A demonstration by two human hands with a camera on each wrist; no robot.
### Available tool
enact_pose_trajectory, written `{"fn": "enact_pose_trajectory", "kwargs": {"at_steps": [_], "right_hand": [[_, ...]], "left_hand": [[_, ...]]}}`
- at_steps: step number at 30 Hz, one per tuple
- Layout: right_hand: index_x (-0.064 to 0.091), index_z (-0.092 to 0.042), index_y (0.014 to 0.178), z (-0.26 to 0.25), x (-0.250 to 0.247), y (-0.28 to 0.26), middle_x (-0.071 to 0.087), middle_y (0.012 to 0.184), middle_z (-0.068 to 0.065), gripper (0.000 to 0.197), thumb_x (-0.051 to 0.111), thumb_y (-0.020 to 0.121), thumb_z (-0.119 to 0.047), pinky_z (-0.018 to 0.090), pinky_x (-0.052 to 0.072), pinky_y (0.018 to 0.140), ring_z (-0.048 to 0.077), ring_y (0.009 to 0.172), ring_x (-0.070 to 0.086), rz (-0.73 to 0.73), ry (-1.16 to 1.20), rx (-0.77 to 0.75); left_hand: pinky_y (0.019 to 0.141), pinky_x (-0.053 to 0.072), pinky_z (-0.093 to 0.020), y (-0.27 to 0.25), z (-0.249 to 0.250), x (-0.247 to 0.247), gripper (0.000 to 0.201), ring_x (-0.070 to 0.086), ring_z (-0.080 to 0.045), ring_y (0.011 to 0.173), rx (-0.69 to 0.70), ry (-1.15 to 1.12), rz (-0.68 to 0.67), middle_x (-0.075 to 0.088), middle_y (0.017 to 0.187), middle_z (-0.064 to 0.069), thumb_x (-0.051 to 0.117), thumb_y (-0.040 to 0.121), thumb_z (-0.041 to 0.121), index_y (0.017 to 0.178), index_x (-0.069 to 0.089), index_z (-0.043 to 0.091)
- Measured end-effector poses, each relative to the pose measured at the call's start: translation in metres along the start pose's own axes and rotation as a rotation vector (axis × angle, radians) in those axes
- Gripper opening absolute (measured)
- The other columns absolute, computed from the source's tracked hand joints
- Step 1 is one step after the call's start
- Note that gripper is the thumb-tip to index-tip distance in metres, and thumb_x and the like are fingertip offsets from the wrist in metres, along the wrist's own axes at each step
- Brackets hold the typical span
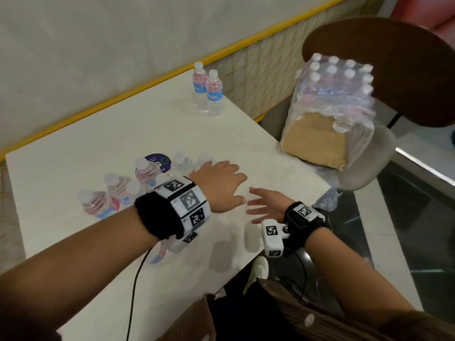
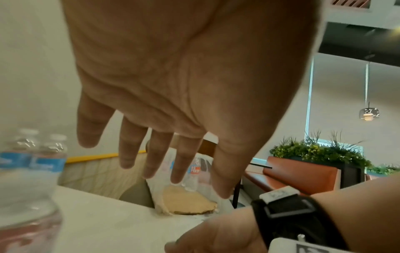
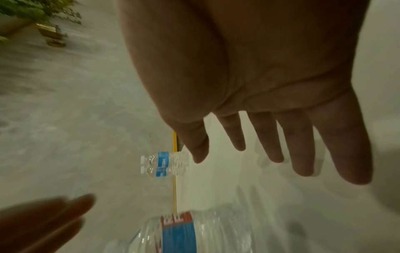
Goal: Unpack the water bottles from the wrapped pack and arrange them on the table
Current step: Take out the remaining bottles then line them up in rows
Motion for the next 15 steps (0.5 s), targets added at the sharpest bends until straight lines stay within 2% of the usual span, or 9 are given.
{"fn": "enact_pose_trajectory", "kwargs": {"at_steps": [4, 7, 10, 13, 15], "right_hand": [[0.051, -0.014, 0.130, -0.008, -0.036, -0.004, 0.052, 0.121, 0.013, 0.047, 0.056, 0.091, -0.040, 0.041, 0.055, 0.072, 0.028, 0.097, 0.060, 0.071, -0.003, -0.018], [0.051, -0.014, 0.125, -0.011, -0.064, -0.004, 0.053, 0.115, 0.010, 0.041, 0.055, 0.092, -0.038, 0.038, 0.053, 0.067, 0.026, 0.092, 0.059, 0.120, 0.030, -0.016], [0.052, -0.017, 0.120, -0.015, -0.092, -0.004, 0.056, 0.110, 0.009, 0.035, 0.056, 0.092, -0.038, 0.038, 0.053, 0.068, 0.027, 0.095, 0.059, 0.146, 0.066, -0.010], [0.057, -0.020, 0.108, -0.026, -0.119, -0.006, 0.061, 0.109, 0.008, 0.023, 0.057, 0.092, -0.036, 0.040, 0.053, 0.079, 0.027, 0.097, 0.061, 0.197, 0.078, -0.055], [0.058, -0.021, 0.107, -0.043, -0.138, -0.008, 0.061, 0.111, 0.006, 0.018, 0.057, 0.092, -0.031, 0.037, 0.052, 0.079, 0.023, 0.096, 0.061, 0.272, 0.077, -0.131]], "left_hand": [[0.114, 0.025, -0.047, 0.082, 0.025, 0.002, 0.060, 0.022, -0.026, 0.143, -0.004, 0.004, -0.058, 0.028, 0.152, -0.005, 0.044, 0.093, 0.049, 0.144, 0.032, 0.020], [0.112, 0.025, -0.047, 0.139, 0.037, -0.001, 0.062, 0.015, -0.028, 0.145, -0.020, -0.025, -0.035, 0.019, 0.155, -0.008, 0.047, 0.093, 0.046, 0.146, 0.028, 0.018], [0.113, 0.024, -0.050, 0.186, 0.046, -0.019, 0.062, 0.001, -0.031, 0.147, -0.036, -0.065, 0.066, 0.001, 0.159, -0.010, 0.052, 0.092, 0.036, 0.146, 0.028, 0.020], [0.113, 0.025, -0.052, 0.221, 0.056, -0.044, 0.058, -0.004, -0.036, 0.146, -0.007, -0.079, 0.245, -0.005, 0.159, -0.011, 0.058, 0.085, 0.026, 0.140, 0.039, 0.023], [0.114, 0.023, -0.053, 0.237, 0.062, -0.060, 0.060, -0.005, -0.035, 0.146, 0.007, -0.070, 0.319, -0.005, 0.159, -0.008, 0.060, 0.083, 0.025, 0.139, 0.041, 0.022]]}}
Point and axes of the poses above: each hand's wrist, its own y-axis towards the middle knuckle, its own x-axis out of the palm, z = x × y, the point moved 3 cm from there along y, towards the middle knuckle
